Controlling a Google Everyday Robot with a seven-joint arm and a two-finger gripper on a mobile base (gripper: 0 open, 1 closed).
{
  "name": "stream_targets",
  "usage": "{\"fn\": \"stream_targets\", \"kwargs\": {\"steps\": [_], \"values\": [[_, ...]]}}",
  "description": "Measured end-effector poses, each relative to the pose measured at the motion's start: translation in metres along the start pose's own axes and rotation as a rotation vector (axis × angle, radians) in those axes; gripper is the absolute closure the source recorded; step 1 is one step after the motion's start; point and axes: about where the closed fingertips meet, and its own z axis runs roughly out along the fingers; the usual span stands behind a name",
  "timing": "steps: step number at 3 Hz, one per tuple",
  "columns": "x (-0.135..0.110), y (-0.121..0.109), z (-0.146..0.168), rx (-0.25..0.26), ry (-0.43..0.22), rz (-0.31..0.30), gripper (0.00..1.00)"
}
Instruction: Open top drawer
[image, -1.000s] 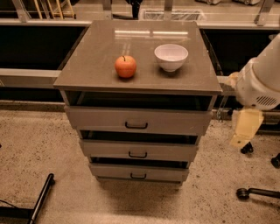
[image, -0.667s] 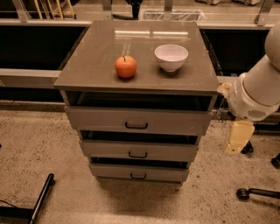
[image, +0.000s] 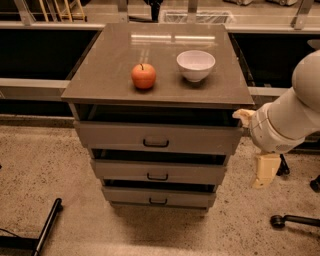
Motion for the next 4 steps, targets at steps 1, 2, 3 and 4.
{"fn": "stream_targets", "kwargs": {"steps": [1, 2, 3, 4], "values": [[0.000, 0.000, 0.000, 0.000, 0.000, 0.000, 0.00], [0.003, -0.011, 0.023, 0.012, 0.061, -0.059, 0.00], [0.016, -0.034, 0.066, 0.034, 0.149, -0.131, 0.00], [0.031, -0.054, 0.099, 0.024, 0.210, -0.145, 0.00]]}}
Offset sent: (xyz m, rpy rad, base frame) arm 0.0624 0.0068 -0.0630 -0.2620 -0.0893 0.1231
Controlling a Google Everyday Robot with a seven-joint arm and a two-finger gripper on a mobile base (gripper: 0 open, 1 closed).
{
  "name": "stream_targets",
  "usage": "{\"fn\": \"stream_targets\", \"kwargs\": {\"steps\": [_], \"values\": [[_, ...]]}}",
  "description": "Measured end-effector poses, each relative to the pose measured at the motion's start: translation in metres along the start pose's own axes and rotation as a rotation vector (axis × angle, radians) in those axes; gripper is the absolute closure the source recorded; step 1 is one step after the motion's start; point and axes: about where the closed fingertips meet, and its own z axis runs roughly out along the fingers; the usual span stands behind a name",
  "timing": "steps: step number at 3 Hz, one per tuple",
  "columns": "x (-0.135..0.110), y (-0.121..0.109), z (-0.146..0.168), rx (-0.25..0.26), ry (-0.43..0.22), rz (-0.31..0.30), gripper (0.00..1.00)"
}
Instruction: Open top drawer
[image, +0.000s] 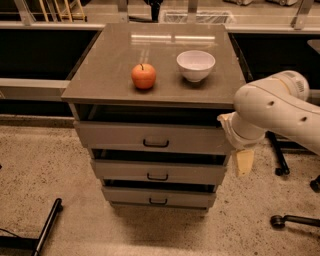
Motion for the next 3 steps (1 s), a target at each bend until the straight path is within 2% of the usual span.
{"fn": "stream_targets", "kwargs": {"steps": [1, 2, 3], "values": [[0.012, -0.012, 0.024, -0.023, 0.025, 0.028, 0.00], [0.020, -0.025, 0.041, -0.011, -0.036, 0.073, 0.00], [0.014, -0.030, 0.055, -0.009, -0.109, 0.103, 0.00]]}}
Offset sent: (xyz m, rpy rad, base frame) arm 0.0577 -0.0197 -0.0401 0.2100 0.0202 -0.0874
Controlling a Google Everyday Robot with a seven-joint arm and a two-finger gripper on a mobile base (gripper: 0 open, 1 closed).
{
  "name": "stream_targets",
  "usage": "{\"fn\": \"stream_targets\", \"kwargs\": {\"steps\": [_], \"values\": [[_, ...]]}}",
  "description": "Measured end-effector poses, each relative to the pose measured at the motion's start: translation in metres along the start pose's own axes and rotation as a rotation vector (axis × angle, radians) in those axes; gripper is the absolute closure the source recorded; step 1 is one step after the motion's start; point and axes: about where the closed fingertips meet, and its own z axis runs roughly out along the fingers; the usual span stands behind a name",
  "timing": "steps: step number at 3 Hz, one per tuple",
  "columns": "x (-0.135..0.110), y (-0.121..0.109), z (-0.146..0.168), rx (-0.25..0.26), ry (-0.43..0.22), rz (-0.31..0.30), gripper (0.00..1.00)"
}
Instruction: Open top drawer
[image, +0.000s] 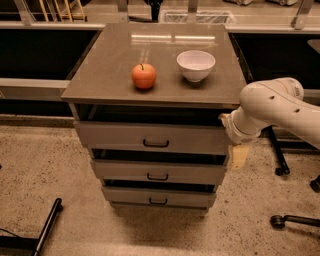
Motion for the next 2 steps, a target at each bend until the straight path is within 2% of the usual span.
{"fn": "stream_targets", "kwargs": {"steps": [2], "values": [[-0.0020, -0.0057, 0.0191, -0.018, -0.076, 0.027, 0.00]]}}
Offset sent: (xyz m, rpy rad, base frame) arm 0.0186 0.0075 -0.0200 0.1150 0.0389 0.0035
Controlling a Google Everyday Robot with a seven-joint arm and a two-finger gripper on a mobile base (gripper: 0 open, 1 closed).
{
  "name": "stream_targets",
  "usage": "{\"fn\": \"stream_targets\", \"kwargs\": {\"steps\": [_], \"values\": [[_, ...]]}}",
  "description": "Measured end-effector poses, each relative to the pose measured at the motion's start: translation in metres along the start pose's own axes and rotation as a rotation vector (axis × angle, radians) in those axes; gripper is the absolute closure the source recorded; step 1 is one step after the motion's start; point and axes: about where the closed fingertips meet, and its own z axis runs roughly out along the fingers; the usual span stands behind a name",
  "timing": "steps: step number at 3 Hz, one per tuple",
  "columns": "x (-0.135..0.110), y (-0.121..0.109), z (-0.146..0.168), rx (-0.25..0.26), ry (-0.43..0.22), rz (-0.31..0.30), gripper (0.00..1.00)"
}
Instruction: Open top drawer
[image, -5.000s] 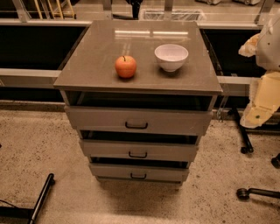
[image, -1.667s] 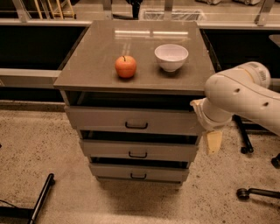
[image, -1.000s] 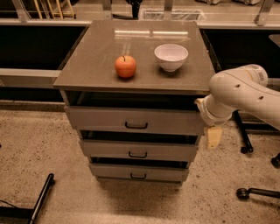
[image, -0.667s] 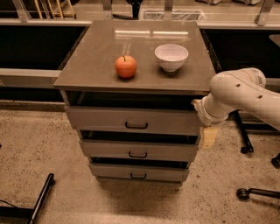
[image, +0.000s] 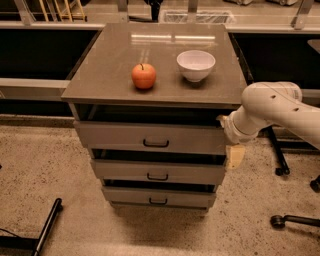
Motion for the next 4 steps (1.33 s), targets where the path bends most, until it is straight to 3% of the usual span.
{"fn": "stream_targets", "kwargs": {"steps": [1, 2, 3, 4], "values": [[-0.0027, -0.0023, 0.0057, -0.017, -0.019, 0.006, 0.24], [-0.0015, -0.0030, 0.0090, -0.027, -0.026, 0.016, 0.39], [-0.0014, -0.0030, 0.0089, -0.027, -0.026, 0.017, 0.40], [-0.0018, -0.0041, 0.0044, -0.027, -0.027, 0.020, 0.21]]}}
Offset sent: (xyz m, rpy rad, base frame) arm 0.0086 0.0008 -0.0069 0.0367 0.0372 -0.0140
